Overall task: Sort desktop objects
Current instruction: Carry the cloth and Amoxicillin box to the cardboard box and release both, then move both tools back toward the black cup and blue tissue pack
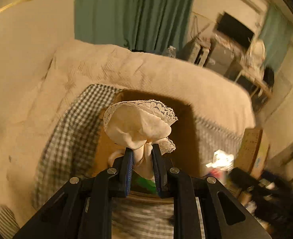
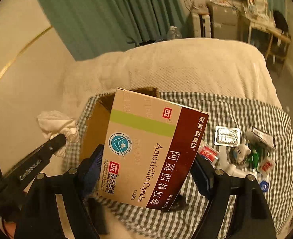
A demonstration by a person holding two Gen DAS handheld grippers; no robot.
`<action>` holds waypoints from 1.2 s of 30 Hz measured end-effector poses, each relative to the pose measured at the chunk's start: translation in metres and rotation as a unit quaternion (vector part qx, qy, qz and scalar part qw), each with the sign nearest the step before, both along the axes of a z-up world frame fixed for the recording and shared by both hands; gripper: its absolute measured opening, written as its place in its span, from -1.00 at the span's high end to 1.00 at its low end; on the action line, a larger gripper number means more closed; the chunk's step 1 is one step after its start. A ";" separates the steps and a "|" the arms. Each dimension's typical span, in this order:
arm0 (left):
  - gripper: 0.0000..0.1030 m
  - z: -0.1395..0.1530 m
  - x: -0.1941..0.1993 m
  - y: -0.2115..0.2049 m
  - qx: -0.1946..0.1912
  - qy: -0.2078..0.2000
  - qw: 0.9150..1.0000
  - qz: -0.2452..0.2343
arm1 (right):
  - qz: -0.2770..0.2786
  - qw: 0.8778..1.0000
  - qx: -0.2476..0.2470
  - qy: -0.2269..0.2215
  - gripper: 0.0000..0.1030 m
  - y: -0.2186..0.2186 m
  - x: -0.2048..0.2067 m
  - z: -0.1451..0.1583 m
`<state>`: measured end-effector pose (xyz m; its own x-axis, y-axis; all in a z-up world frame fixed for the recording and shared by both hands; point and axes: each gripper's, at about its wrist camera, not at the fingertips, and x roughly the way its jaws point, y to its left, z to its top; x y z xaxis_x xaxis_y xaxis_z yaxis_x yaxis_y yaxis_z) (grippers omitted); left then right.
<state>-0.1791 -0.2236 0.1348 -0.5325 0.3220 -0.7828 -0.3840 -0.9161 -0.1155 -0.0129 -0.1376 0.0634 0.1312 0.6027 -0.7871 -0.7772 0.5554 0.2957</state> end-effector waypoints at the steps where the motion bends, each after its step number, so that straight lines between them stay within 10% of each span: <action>1: 0.64 -0.008 -0.005 -0.002 -0.023 0.003 1.000 -0.007 | 0.016 1.000 -0.013 0.000 -0.54 0.008 -0.005 -0.008; 13: 0.56 -0.052 -0.027 0.001 -0.043 0.016 0.998 -0.050 | 0.038 0.997 0.016 0.058 -0.56 0.061 -0.001 -0.058; 17: -0.25 -0.058 -0.022 0.010 -0.062 0.023 0.996 -0.060 | 0.029 0.997 0.040 0.061 -0.59 0.071 0.001 -0.059; 20: -0.26 -0.059 -0.024 0.012 -0.062 0.022 0.996 -0.056 | 0.020 0.997 0.063 0.048 -0.62 0.066 0.006 -0.051; 36: -0.60 -0.006 0.067 0.056 -0.038 0.061 0.987 -0.142 | -0.037 0.999 0.024 -0.030 -0.62 -0.068 0.047 -0.026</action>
<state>-0.1116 -0.1676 0.1290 -0.5204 0.4148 -0.7464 -0.6335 -0.7736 0.0119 0.0346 -0.2053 0.0375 0.2228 0.6260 -0.7473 -0.7514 0.5987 0.2774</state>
